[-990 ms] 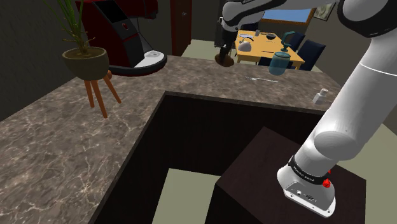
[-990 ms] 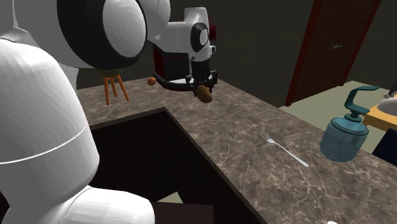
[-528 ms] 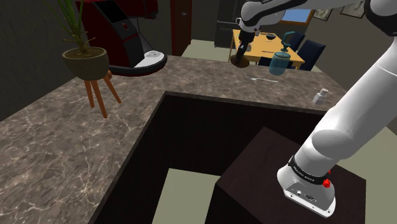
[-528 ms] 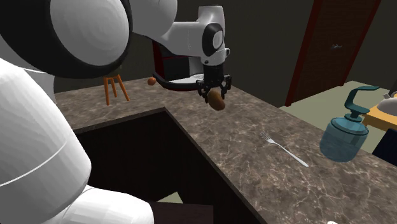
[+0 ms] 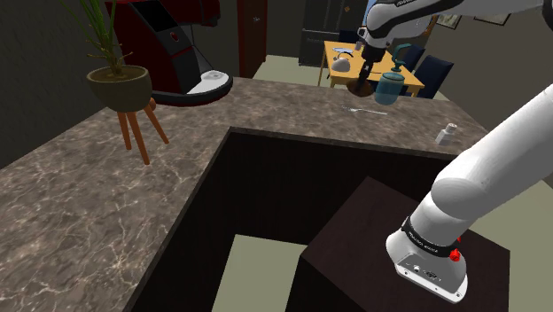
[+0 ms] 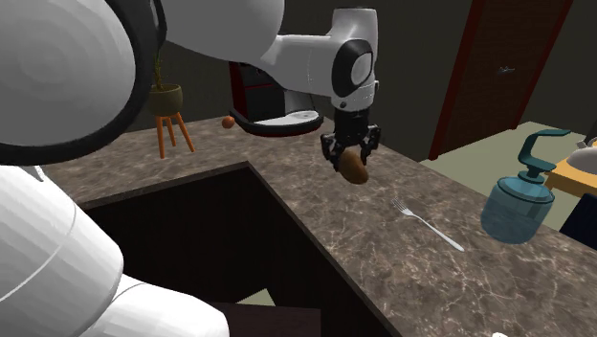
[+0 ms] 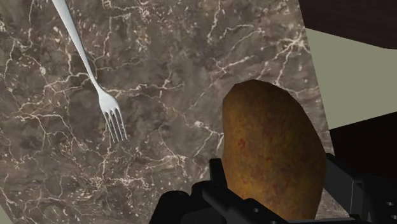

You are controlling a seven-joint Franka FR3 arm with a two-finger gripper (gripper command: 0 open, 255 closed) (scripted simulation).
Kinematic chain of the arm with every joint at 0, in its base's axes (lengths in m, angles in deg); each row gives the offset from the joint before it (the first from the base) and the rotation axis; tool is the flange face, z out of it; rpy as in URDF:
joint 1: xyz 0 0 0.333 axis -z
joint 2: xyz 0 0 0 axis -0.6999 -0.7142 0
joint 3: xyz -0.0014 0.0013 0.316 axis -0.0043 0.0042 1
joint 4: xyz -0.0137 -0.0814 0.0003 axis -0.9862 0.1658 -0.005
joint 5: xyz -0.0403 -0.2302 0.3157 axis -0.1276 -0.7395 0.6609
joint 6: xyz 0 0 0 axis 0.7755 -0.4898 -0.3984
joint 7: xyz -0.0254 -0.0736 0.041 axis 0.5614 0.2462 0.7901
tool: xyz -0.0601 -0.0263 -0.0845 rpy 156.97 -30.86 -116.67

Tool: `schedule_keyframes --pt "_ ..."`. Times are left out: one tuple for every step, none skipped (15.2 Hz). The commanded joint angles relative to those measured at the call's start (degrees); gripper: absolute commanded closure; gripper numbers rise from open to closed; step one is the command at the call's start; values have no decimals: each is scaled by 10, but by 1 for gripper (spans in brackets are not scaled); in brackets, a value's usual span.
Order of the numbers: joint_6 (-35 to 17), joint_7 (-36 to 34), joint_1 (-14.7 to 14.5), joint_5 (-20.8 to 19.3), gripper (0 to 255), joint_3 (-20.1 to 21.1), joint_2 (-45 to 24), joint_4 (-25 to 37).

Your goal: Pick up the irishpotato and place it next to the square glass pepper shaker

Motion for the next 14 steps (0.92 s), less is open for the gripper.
schedule_keyframes --pt "1 25 12 -6 255 -15 16 -13" --pt "2 37 18 -9 255 -23 22 -17" --pt "2 49 24 -12 255 -31 28 -21" --pt "3 62 30 -15 255 -40 33 -25" --pt "4 74 36 -17 255 -48 38 -27" --pt "5 87 41 -20 255 -57 42 -29" --pt "6 100 47 -22 255 -66 46 -31" --pt "7 114 52 -24 255 -75 49 -31" --pt "8 128 58 -25 255 -84 51 -32" --pt "9 141 63 -27 255 -94 53 -31" --pt "11 156 68 -28 255 -104 54 -30" --pt "12 170 72 -29 255 -114 55 -28" --pt "13 184 77 -30 255 -124 54 -25" --pt "14 199 81 -30 255 -135 54 -22"
